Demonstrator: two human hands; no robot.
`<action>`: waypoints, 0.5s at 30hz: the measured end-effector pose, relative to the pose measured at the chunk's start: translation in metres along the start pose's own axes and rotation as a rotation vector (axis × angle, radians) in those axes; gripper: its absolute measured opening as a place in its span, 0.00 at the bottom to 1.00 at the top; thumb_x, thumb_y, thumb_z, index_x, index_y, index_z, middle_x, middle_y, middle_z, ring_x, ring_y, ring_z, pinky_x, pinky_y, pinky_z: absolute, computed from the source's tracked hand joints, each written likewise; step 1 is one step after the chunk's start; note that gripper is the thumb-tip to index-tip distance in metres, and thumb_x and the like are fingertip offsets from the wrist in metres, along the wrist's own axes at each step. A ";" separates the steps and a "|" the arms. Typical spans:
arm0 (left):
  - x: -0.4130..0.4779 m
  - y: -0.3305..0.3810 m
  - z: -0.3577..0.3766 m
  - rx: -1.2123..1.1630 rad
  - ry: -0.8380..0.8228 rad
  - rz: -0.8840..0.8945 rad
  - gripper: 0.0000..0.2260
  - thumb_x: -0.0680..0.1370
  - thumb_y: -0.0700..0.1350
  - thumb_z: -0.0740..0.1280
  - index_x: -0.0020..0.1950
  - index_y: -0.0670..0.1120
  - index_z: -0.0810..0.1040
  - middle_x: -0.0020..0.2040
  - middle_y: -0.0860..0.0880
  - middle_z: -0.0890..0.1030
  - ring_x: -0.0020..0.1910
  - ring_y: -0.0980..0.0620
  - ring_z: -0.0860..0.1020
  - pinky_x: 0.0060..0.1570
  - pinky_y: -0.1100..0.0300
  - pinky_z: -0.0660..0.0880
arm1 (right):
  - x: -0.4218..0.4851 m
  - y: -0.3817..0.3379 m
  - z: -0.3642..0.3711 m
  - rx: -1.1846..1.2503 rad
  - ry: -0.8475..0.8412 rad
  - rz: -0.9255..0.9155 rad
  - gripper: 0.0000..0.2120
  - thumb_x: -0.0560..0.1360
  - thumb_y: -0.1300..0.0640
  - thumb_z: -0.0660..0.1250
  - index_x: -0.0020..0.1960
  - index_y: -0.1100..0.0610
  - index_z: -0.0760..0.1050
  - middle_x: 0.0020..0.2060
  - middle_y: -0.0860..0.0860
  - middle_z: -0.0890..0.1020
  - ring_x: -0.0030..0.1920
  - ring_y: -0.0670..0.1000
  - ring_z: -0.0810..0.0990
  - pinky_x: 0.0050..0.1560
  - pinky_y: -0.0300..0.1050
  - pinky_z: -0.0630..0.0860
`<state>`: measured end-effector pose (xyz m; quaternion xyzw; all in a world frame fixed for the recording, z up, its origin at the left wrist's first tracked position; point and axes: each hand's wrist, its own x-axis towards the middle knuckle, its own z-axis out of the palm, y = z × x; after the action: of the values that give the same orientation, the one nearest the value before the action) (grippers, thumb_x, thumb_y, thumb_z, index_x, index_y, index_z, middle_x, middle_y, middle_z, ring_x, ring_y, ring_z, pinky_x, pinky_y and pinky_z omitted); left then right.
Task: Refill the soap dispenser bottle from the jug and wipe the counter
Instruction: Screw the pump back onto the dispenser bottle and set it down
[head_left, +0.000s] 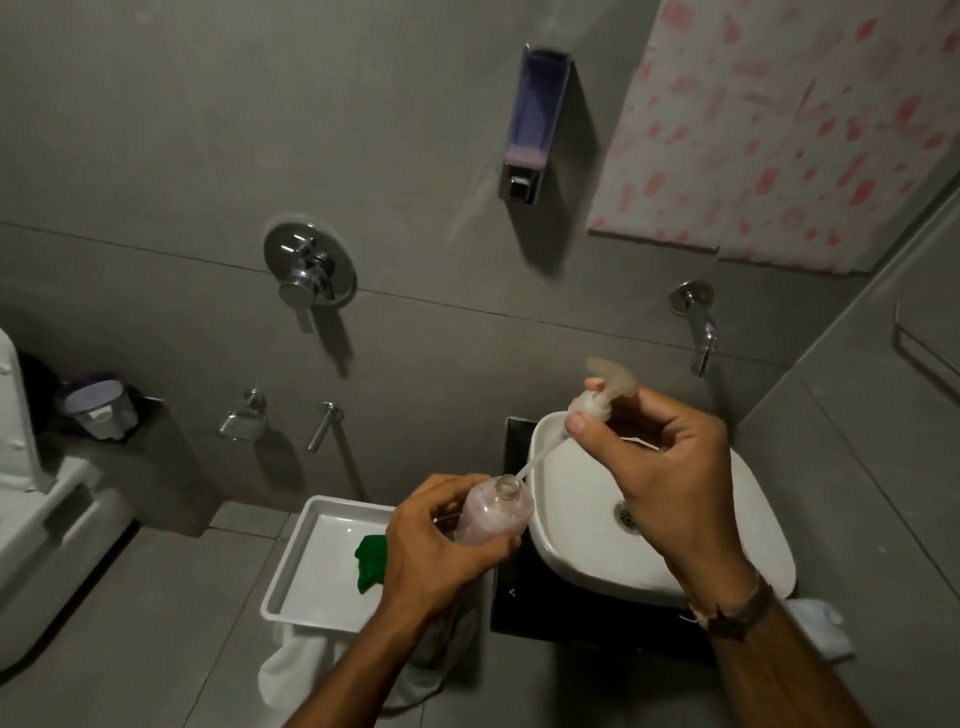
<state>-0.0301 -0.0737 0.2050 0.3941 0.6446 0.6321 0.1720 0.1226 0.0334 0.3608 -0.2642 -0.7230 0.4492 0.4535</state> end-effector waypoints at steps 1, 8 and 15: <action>0.000 0.001 -0.002 0.004 0.004 -0.002 0.25 0.63 0.49 0.87 0.59 0.57 0.87 0.55 0.57 0.86 0.56 0.54 0.86 0.49 0.66 0.82 | 0.000 0.002 0.002 -0.014 -0.018 -0.002 0.13 0.72 0.57 0.78 0.53 0.43 0.84 0.45 0.35 0.88 0.47 0.40 0.87 0.44 0.28 0.80; -0.003 0.006 -0.016 0.069 0.019 0.001 0.26 0.63 0.47 0.87 0.60 0.55 0.86 0.55 0.57 0.86 0.56 0.54 0.85 0.51 0.64 0.83 | -0.006 0.028 0.028 -0.053 -0.166 0.030 0.15 0.72 0.58 0.79 0.55 0.43 0.86 0.46 0.41 0.89 0.47 0.44 0.88 0.46 0.34 0.83; -0.006 0.013 -0.024 0.103 0.036 -0.006 0.26 0.64 0.47 0.87 0.61 0.54 0.86 0.55 0.57 0.86 0.55 0.55 0.85 0.49 0.63 0.84 | -0.026 0.054 0.046 -0.255 -0.297 0.093 0.14 0.69 0.42 0.77 0.54 0.35 0.83 0.49 0.31 0.85 0.54 0.37 0.84 0.48 0.30 0.81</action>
<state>-0.0399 -0.0952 0.2187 0.3890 0.6804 0.6047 0.1417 0.0914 0.0186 0.2937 -0.2835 -0.8201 0.4085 0.2833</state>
